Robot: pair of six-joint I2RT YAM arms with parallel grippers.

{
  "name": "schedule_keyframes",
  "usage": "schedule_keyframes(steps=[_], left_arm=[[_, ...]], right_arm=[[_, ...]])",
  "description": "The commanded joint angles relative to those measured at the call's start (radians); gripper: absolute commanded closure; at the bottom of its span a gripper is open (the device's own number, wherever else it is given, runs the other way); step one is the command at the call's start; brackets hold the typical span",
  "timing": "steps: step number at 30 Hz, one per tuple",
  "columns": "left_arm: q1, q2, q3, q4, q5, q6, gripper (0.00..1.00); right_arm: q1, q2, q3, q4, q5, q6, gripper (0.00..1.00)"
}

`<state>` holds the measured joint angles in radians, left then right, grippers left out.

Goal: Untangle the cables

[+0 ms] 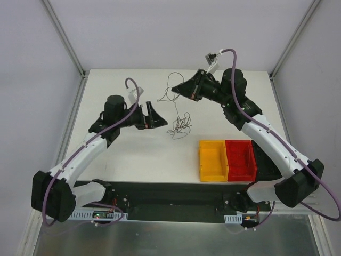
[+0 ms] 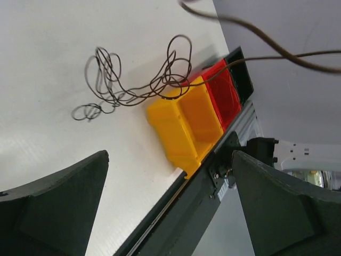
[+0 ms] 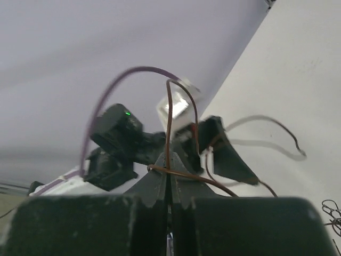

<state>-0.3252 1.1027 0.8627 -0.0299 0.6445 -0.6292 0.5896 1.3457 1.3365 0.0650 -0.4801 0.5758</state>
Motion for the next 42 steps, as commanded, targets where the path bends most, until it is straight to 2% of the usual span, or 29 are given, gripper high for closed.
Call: schedule_keyframes(steps=[1,4,8,9,12,14,15,17,18,19,22,24,25,28,30,34,36,37,38,41,42], left_arm=[[-0.072,0.14,-0.08,0.275,-0.005,-0.038,0.01],[-0.08,0.256,-0.108,0.424,-0.038,-0.113,0.01],[-0.078,0.465,0.005,0.505,-0.024,-0.183,0.03],[-0.08,0.514,0.033,0.537,-0.011,-0.214,0.09],[-0.052,0.617,0.056,0.584,-0.029,-0.312,0.43],[-0.006,0.684,0.045,0.608,-0.007,-0.398,0.63],[0.023,0.724,0.039,0.649,0.021,-0.44,0.69],[0.076,0.79,0.006,0.801,0.07,-0.542,0.82],[0.107,0.828,-0.022,0.882,0.084,-0.606,0.97],[0.139,0.85,-0.049,0.977,0.092,-0.692,1.0],[0.179,0.858,-0.096,1.145,0.133,-0.768,1.0],[0.176,0.803,-0.112,1.104,0.174,-0.713,0.99],[0.175,0.762,-0.138,1.104,0.193,-0.695,0.89],[0.172,0.639,-0.23,1.165,0.227,-0.669,0.44],[0.169,0.564,-0.255,1.167,0.266,-0.633,0.32],[0.149,0.37,-0.291,1.093,0.29,-0.52,0.27],[0.121,0.272,-0.277,0.957,0.264,-0.399,0.35],[0.108,0.229,-0.274,0.903,0.233,-0.326,0.5],[0.082,0.177,-0.283,0.851,0.171,-0.269,0.58],[-0.009,0.079,-0.301,0.731,-0.043,-0.106,0.59],[-0.035,0.072,-0.288,0.701,-0.075,-0.057,0.54]], right_arm=[[-0.004,0.026,0.127,0.071,-0.046,0.068,1.0],[-0.001,0.024,0.161,0.096,-0.035,0.11,1.0],[0.006,0.027,0.177,0.163,-0.041,0.189,1.0],[0.007,0.03,0.188,0.16,-0.041,0.199,1.0],[0.006,0.035,0.245,0.124,-0.04,0.197,0.99],[0.004,0.038,0.305,0.073,-0.034,0.168,1.0],[0.003,0.04,0.338,0.05,-0.026,0.148,1.0],[-0.005,0.053,0.397,0.016,-0.018,0.134,1.0],[-0.013,0.062,0.424,0.013,-0.021,0.136,1.0],[-0.023,0.078,0.447,0.013,-0.025,0.148,1.0],[-0.054,0.133,0.523,0.013,-0.069,0.183,1.0],[-0.069,0.171,0.541,0.019,-0.097,0.211,1.0],[-0.073,0.185,0.543,0.028,-0.115,0.234,1.0],[-0.074,0.204,0.503,0.082,-0.135,0.266,1.0],[-0.073,0.195,0.462,0.11,-0.13,0.274,1.0],[-0.073,0.167,0.399,0.114,-0.121,0.251,1.0],[-0.073,0.152,0.374,0.114,-0.117,0.239,0.99],[-0.073,0.145,0.365,0.114,-0.114,0.234,1.0],[-0.073,0.144,0.357,0.114,-0.111,0.234,1.0],[-0.073,0.151,0.368,0.114,-0.106,0.237,1.0],[-0.074,0.156,0.378,0.114,-0.107,0.24,1.0]])
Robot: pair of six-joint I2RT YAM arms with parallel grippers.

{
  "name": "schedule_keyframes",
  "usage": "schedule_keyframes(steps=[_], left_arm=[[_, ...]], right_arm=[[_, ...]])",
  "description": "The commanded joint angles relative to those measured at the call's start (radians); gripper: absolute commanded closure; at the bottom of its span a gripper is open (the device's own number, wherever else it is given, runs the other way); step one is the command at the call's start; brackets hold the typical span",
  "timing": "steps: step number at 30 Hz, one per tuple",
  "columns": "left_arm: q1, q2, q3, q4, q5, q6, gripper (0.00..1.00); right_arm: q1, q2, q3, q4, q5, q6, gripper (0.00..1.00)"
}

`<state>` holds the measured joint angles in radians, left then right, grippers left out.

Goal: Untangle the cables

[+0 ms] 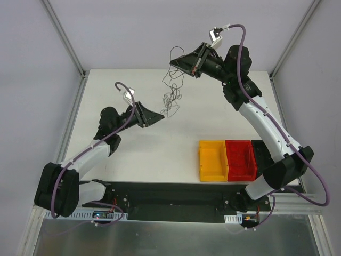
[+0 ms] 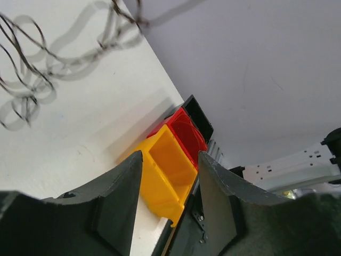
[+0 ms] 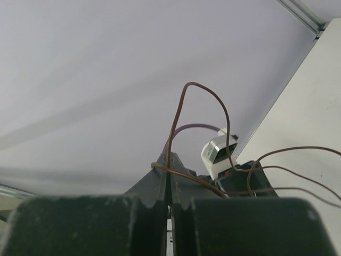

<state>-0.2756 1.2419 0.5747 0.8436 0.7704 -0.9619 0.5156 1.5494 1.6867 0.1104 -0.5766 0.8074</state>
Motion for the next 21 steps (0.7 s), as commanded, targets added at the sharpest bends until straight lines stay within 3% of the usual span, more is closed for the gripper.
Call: schedule_keyframes(steps=[1,3,6,9,12,15,18,21], left_arm=[[-0.115,-0.068,0.013,-0.202,-0.245,0.302,0.45],[-0.175,-0.067,0.025,-0.209,-0.351,0.377,0.27],[-0.272,-0.042,0.048,-0.195,-0.546,0.539,0.13],[-0.327,0.045,0.065,-0.105,-0.657,0.608,0.1],[-0.352,0.144,0.036,0.122,-0.678,0.597,0.11],[-0.359,0.264,0.083,0.215,-0.593,0.51,0.26],[-0.363,0.301,0.105,0.215,-0.654,0.503,0.46],[-0.356,0.32,0.138,0.19,-0.655,0.528,0.77]], right_arm=[[0.001,-0.045,0.039,0.068,-0.014,0.012,1.0],[0.001,-0.044,0.05,0.069,-0.012,0.01,1.0],[0.003,-0.048,0.053,0.068,-0.005,0.01,1.0],[0.003,-0.046,0.056,0.077,-0.003,0.025,1.0],[0.009,-0.049,0.054,0.101,0.006,0.044,1.0],[0.018,-0.051,0.067,0.112,0.015,0.053,1.0],[0.023,-0.058,0.085,0.103,0.015,0.052,0.99],[0.034,-0.064,0.091,0.098,0.021,0.041,0.99]])
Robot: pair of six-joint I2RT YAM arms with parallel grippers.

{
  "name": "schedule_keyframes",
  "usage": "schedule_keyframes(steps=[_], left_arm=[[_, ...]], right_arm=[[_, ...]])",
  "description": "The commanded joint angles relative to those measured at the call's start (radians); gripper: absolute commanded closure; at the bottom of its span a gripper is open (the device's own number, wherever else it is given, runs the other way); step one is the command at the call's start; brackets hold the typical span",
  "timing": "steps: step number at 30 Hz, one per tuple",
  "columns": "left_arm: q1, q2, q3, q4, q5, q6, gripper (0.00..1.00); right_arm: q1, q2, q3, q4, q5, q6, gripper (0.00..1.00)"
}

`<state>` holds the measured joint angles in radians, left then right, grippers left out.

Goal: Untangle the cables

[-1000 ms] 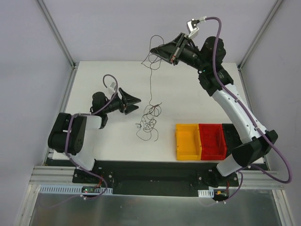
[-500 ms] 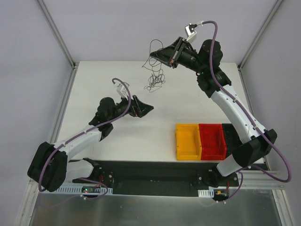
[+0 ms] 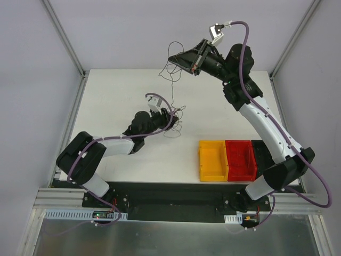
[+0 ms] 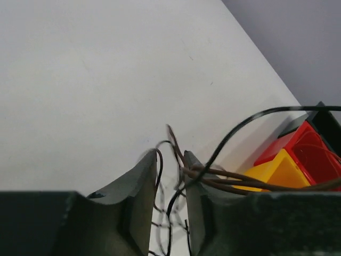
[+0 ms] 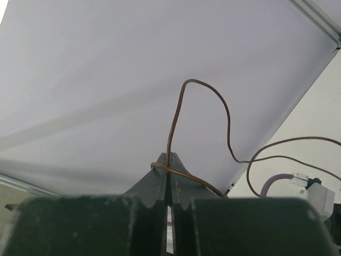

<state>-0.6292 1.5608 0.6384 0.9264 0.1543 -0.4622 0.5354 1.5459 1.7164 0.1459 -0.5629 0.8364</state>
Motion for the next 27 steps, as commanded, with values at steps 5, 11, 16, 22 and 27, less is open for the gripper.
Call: schedule_keyframes(steps=[5,11,16,22,27], left_arm=[[0.008,0.015,0.129,-0.076,-0.137,0.017,1.0],[0.196,-0.022,0.012,-0.307,-0.156,-0.206,1.0],[0.261,-0.152,-0.089,-0.434,-0.179,-0.242,1.0],[0.339,-0.269,-0.045,-0.682,-0.217,-0.271,1.0],[0.394,-0.335,0.078,-0.846,-0.196,-0.207,1.0]], right_arm=[[0.014,-0.073,0.078,0.041,0.032,-0.016,1.0],[-0.078,-0.038,0.263,-0.09,0.012,-0.063,1.0],[-0.21,0.049,0.556,-0.226,-0.04,-0.043,1.0],[-0.27,0.083,0.583,-0.22,-0.068,-0.023,0.99],[-0.264,-0.01,0.277,-0.16,-0.103,-0.049,0.99]])
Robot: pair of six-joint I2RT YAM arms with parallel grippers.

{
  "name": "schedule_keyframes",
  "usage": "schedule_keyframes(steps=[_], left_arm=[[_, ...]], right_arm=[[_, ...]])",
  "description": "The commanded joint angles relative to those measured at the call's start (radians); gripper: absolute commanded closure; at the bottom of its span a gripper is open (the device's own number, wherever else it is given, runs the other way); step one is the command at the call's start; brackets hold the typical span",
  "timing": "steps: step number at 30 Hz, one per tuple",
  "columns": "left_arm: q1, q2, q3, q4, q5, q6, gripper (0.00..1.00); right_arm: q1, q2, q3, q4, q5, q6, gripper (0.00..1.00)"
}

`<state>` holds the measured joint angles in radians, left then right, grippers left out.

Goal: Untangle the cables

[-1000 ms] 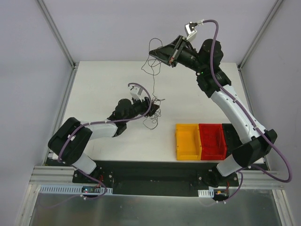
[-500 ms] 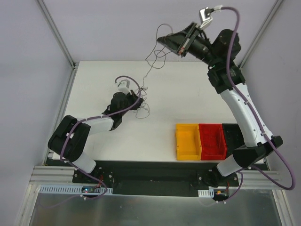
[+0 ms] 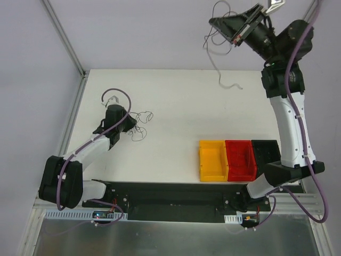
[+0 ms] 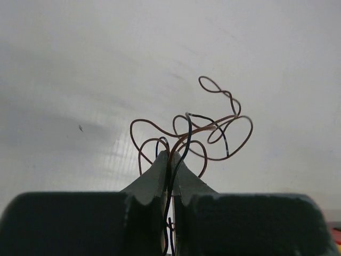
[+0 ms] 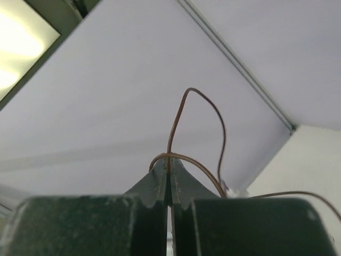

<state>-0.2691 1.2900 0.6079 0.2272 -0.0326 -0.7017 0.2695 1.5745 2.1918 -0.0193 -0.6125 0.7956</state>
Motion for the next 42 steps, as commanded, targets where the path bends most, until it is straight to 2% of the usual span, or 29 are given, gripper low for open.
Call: schedule_keyframes(steps=[1,5,12,15,23,28,37,42], left_arm=[[0.041,-0.073,0.128,-0.16,0.006,0.051,1.0],[0.065,-0.051,0.19,-0.18,0.179,0.134,1.0],[0.116,0.032,0.286,-0.223,0.518,0.182,1.0],[0.119,0.054,0.329,-0.265,0.597,0.208,1.0],[0.13,0.19,0.372,-0.241,0.868,0.111,1.0],[0.13,0.186,0.322,-0.134,0.912,0.03,1.0],[0.134,0.167,0.308,-0.111,0.921,0.018,1.0],[0.145,0.16,0.302,-0.109,0.907,0.024,1.0]], right_arm=[[0.0,-0.072,-0.261,0.004,-0.049,-0.042,1.0],[0.004,-0.22,-0.521,-0.057,-0.036,-0.172,1.0],[0.046,-0.51,-0.831,-0.394,0.002,-0.534,1.0],[0.051,-0.628,-0.911,-0.516,0.022,-0.636,1.0],[0.053,-0.804,-0.98,-0.685,0.054,-0.765,1.0],[0.053,-0.834,-1.037,-0.67,0.062,-0.774,1.0],[0.053,-0.798,-1.123,-0.611,0.048,-0.777,1.0],[0.051,-0.803,-1.086,-0.622,0.014,-0.789,1.0]])
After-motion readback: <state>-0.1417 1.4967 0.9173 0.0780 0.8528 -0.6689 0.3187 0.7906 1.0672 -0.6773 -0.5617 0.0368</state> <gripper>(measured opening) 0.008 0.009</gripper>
